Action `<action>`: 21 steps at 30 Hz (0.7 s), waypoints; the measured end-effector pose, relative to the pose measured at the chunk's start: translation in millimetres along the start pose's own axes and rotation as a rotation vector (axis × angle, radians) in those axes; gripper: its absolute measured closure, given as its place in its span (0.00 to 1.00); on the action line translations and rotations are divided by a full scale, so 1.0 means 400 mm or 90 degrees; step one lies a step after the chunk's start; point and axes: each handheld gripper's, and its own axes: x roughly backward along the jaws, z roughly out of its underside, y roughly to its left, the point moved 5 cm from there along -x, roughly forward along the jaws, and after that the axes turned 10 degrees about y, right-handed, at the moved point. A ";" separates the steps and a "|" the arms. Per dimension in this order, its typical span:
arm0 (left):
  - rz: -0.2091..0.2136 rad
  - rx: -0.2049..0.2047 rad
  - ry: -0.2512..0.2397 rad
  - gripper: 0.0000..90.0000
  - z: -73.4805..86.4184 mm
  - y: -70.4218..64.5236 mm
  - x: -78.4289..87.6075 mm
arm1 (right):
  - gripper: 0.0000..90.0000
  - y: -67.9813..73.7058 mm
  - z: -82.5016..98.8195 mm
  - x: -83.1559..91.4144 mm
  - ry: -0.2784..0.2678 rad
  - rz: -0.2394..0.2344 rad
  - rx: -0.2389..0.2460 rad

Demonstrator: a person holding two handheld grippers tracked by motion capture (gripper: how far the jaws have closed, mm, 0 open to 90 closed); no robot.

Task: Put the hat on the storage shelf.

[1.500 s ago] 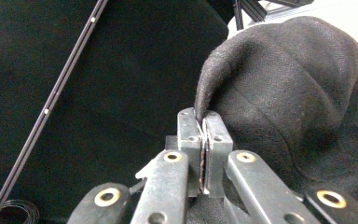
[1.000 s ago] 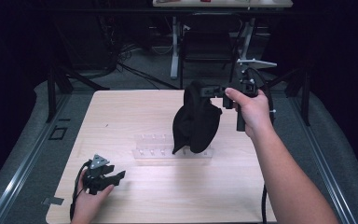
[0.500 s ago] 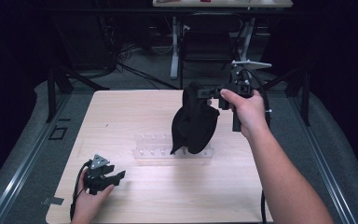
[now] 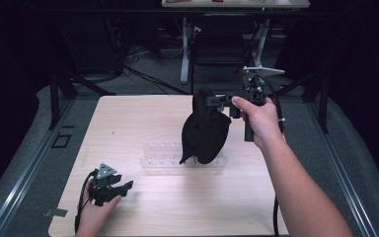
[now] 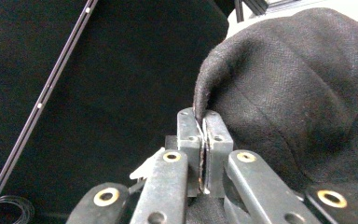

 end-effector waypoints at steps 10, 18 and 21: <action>0.001 0.011 -0.053 0.56 -0.030 -0.012 0.027 | 0.98 0.013 0.010 -0.019 0.011 -0.010 0.008; 0.007 -0.023 -0.092 0.59 -0.073 -0.042 0.055 | 0.98 0.016 0.013 -0.031 0.017 -0.028 0.009; 0.043 -0.036 -0.081 0.61 -0.080 -0.059 0.054 | 0.98 0.018 0.012 -0.036 0.018 -0.034 0.008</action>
